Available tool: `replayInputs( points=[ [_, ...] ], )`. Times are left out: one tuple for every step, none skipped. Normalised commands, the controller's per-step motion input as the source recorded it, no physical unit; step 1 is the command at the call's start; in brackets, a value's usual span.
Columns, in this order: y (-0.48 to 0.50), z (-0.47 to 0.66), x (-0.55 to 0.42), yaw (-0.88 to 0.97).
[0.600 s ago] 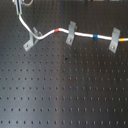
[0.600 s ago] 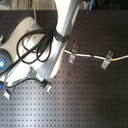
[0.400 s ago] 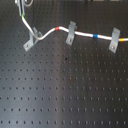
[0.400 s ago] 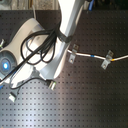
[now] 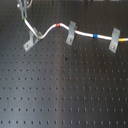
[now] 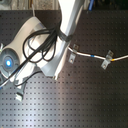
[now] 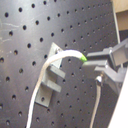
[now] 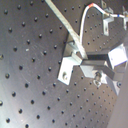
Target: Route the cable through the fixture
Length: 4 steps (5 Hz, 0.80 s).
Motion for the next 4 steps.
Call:
replayInputs(
  points=[
    [-0.188, 0.08, -0.057, -0.83],
    [-0.200, 0.09, -0.051, -0.81],
    [-0.035, 0.06, -0.047, -0.33],
    [0.068, 0.03, -0.200, 0.04]
  ],
)
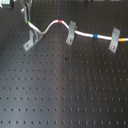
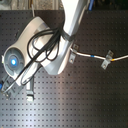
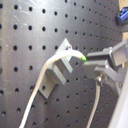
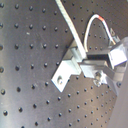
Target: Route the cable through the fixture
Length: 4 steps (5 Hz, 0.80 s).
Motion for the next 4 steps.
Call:
replayInputs(
  points=[
    [0.260, 0.00, -0.220, 0.19],
    [0.383, 0.01, 0.102, 0.01],
    [0.366, 0.00, 0.267, -0.04],
    [0.460, 0.00, 0.447, -0.10]
  ],
)
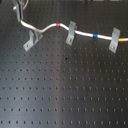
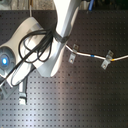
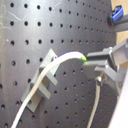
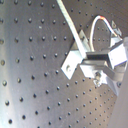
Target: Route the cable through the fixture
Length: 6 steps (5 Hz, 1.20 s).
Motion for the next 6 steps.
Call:
replayInputs(
  points=[
    [0.391, 0.06, 0.272, -0.17],
    [-0.113, 0.08, -0.132, -0.41],
    [-0.285, 0.08, -0.278, -0.45],
    [-0.021, 0.00, -0.139, -0.13],
    [0.166, 0.00, -0.071, 0.00],
    [0.010, 0.12, -0.011, -0.04]
  ],
)
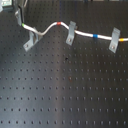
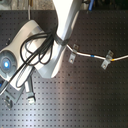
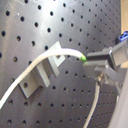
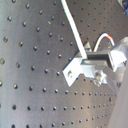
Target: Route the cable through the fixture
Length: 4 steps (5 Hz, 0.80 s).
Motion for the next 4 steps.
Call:
replayInputs(
  points=[
    [-0.198, 0.21, -0.204, -0.09],
    [-0.084, 0.28, -0.217, 0.00],
    [0.081, 0.28, -0.108, 0.00],
    [0.230, 0.08, 0.290, 0.01]
  ],
)
